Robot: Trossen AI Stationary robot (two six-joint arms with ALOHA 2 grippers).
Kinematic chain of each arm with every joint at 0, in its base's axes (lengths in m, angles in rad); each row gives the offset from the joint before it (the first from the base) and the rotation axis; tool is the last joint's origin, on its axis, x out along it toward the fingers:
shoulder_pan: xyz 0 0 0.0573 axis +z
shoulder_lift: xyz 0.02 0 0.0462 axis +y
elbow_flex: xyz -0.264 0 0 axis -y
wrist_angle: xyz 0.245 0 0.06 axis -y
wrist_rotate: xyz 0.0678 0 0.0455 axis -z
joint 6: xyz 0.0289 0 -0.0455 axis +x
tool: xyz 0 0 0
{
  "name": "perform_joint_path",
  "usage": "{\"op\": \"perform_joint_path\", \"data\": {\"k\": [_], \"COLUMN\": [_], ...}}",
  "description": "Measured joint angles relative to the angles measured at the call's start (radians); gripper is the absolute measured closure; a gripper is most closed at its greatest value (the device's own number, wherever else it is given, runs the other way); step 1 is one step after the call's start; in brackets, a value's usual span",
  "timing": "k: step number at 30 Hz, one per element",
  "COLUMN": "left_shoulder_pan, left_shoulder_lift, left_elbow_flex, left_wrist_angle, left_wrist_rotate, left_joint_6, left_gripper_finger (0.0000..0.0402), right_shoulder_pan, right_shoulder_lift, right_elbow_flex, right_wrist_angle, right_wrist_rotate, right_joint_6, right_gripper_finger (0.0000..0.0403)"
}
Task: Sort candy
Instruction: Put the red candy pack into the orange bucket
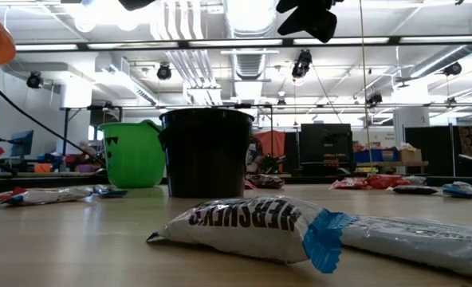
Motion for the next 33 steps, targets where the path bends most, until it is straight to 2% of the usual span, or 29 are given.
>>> {"op": "perform_joint_path", "data": {"k": [17,33], "left_shoulder_pan": [-0.158,-0.319], "left_shoulder_lift": [-0.064,-0.099], "left_elbow_flex": [0.0,0.0], "left_wrist_angle": [-0.155,-0.208], "left_wrist_rotate": [0.027,0.035], "left_joint_6": [-0.246,-0.486], "left_gripper_finger": [0.0401,0.0401], "right_shoulder_pan": [0.0,0.0], "right_shoulder_lift": [0.0,0.0], "right_elbow_flex": [0.0,0.0], "right_wrist_angle": [-0.001,-0.002], "right_wrist_rotate": [0.0,0.0], "right_joint_6": [0.0,0.0], "right_gripper_finger": [0.022,0.022]}}
